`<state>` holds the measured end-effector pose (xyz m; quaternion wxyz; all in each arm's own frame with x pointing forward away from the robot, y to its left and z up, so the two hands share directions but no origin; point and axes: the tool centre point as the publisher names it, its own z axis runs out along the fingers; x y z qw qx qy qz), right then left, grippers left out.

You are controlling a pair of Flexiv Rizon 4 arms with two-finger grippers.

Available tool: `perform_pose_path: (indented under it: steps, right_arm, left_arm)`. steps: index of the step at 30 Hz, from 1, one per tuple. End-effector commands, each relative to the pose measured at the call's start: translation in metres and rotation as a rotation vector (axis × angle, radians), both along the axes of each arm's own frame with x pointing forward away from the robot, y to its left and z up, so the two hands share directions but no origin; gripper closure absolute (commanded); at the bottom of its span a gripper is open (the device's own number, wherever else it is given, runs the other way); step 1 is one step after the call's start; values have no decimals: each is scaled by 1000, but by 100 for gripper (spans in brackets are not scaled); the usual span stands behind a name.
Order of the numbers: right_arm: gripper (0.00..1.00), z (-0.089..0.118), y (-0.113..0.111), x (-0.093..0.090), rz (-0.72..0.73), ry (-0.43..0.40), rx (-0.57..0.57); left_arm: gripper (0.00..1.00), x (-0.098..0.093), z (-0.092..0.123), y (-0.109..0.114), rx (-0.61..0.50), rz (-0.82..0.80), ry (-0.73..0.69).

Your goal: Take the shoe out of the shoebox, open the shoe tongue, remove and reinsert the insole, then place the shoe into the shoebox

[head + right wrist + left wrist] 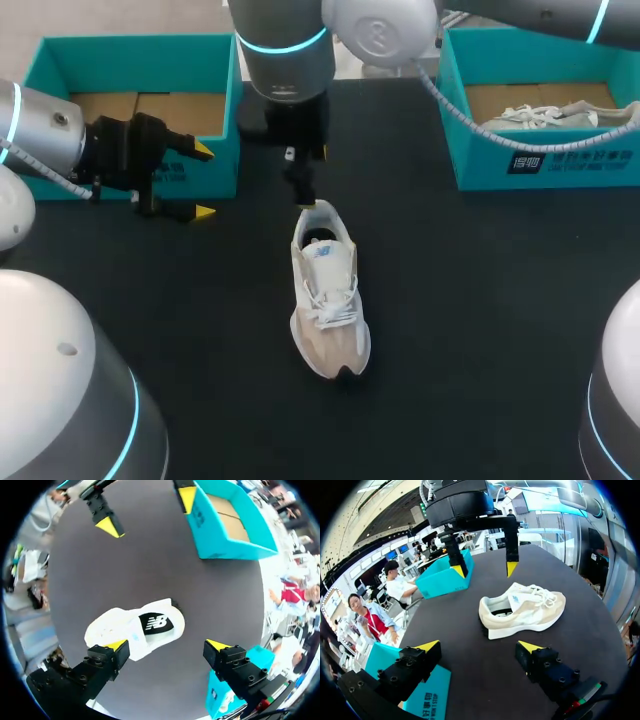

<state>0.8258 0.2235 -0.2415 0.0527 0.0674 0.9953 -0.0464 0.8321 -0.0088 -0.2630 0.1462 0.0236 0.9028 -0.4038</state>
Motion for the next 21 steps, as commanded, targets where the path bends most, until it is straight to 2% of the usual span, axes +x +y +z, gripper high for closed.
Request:
perform_pose_path:
  steps: [1, 5, 11, 21]
  right_arm:
    - [0, -6, 4, 8, 141, 27, 7]
    - [0, -18, 6, 15, 164, 28, 58]
    - [0, -40, 5, 26, 182, 48, 28]
    - [0, -87, 3, 36, 170, 1, -5]
  left_arm:
    - [0, -1, 0, 0, 3, 1, 0]
    - [0, -1, 0, 0, 3, 1, 0]
    - [0, -1, 0, 0, 3, 1, 0]
    - [0, -1, 0, 0, 3, 1, 0]
